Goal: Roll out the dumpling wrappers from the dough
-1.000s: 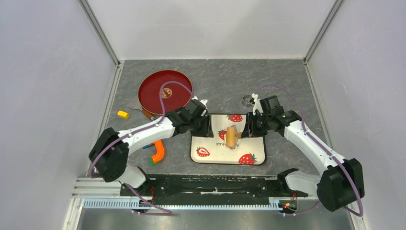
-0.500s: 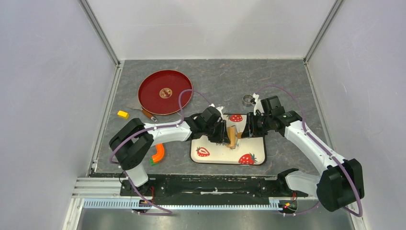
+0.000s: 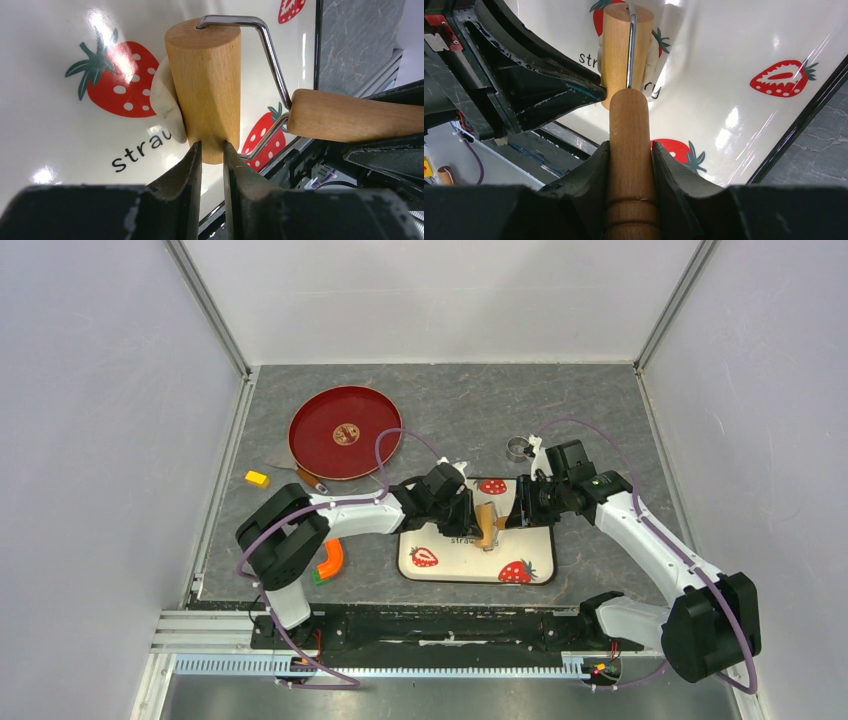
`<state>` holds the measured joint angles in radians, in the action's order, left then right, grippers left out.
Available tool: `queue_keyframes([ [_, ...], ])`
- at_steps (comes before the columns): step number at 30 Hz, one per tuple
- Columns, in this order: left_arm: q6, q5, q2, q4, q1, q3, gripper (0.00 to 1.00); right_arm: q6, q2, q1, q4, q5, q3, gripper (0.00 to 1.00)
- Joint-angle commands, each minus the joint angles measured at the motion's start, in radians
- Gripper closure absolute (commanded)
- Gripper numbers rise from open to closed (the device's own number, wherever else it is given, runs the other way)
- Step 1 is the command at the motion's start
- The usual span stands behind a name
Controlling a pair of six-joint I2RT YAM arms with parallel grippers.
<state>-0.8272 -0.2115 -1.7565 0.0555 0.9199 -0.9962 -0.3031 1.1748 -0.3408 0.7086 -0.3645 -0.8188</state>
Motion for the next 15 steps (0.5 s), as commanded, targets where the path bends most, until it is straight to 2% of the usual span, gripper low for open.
queue_keyframes([
  [1,-0.03,0.135,-0.024,-0.027,-0.028,0.033,0.74,0.053,0.009,0.006,0.118,0.088,-0.002,1.0],
  [4,-0.054,0.098,0.003,-0.118,-0.057,0.096,0.64,0.055,0.012,0.007,0.118,0.088,0.0,1.0],
  [6,-0.059,0.073,0.0,-0.137,-0.081,0.114,0.62,0.055,0.013,0.006,0.12,0.086,0.0,1.0],
  [15,-0.063,0.036,-0.071,-0.174,-0.102,0.112,0.69,0.062,0.013,0.006,0.139,0.088,-0.029,1.0],
])
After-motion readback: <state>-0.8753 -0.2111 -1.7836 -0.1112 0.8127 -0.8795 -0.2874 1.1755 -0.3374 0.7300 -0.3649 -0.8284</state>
